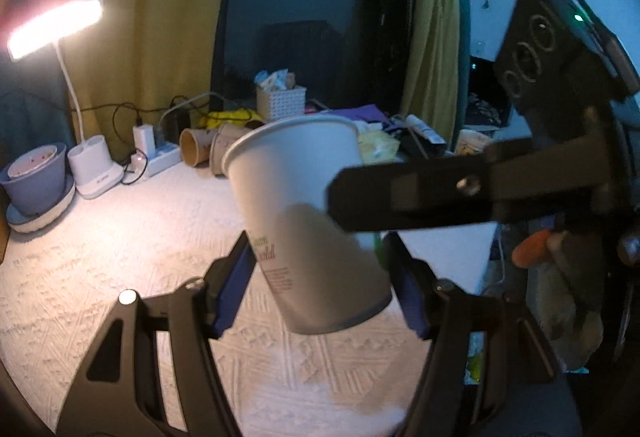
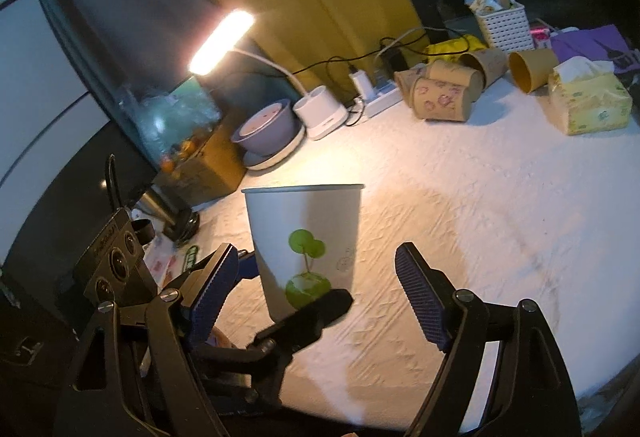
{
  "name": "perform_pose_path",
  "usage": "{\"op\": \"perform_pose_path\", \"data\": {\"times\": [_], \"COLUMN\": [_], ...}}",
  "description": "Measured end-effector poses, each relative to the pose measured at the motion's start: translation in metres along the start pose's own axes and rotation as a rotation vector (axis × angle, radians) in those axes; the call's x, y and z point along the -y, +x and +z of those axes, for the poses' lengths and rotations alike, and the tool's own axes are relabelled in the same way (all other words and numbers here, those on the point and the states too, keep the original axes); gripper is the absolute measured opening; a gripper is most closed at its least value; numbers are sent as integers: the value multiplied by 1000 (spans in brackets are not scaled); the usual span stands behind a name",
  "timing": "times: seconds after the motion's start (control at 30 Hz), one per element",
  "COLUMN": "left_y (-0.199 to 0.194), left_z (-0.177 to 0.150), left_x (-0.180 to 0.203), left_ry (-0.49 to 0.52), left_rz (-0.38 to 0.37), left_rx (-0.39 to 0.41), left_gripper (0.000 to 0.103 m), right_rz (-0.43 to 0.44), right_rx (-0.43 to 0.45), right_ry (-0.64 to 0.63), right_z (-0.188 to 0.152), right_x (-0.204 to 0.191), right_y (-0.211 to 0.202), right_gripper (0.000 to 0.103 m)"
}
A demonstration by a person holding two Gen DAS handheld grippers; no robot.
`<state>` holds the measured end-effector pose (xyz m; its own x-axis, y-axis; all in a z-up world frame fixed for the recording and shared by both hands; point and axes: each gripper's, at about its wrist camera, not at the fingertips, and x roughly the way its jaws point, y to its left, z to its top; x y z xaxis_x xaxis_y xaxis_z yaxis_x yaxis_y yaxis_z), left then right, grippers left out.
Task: Flip cup upright
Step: 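Lift the cup with the left tool while the right tool comes to grasp its rim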
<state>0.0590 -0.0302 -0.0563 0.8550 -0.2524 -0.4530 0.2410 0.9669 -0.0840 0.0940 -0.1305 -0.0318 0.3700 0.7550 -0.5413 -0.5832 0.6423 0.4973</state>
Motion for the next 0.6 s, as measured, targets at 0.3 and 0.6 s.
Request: {"op": "perform_pose_path", "data": {"times": [0.3,0.6], "left_y": [-23,-30], "left_z": [-1,-3], "left_x": [23,32], "left_ry": [52,77], "left_rz": [-20,-36], "left_rx": [51,58], "left_gripper": [66,66], "right_rz": [28,62], "right_rx": [-3,10], "right_ry": [4,37], "right_z": [-7,-7], "right_x": [-9,-6], "right_y": [-9,-17], "right_gripper": [83,83]}}
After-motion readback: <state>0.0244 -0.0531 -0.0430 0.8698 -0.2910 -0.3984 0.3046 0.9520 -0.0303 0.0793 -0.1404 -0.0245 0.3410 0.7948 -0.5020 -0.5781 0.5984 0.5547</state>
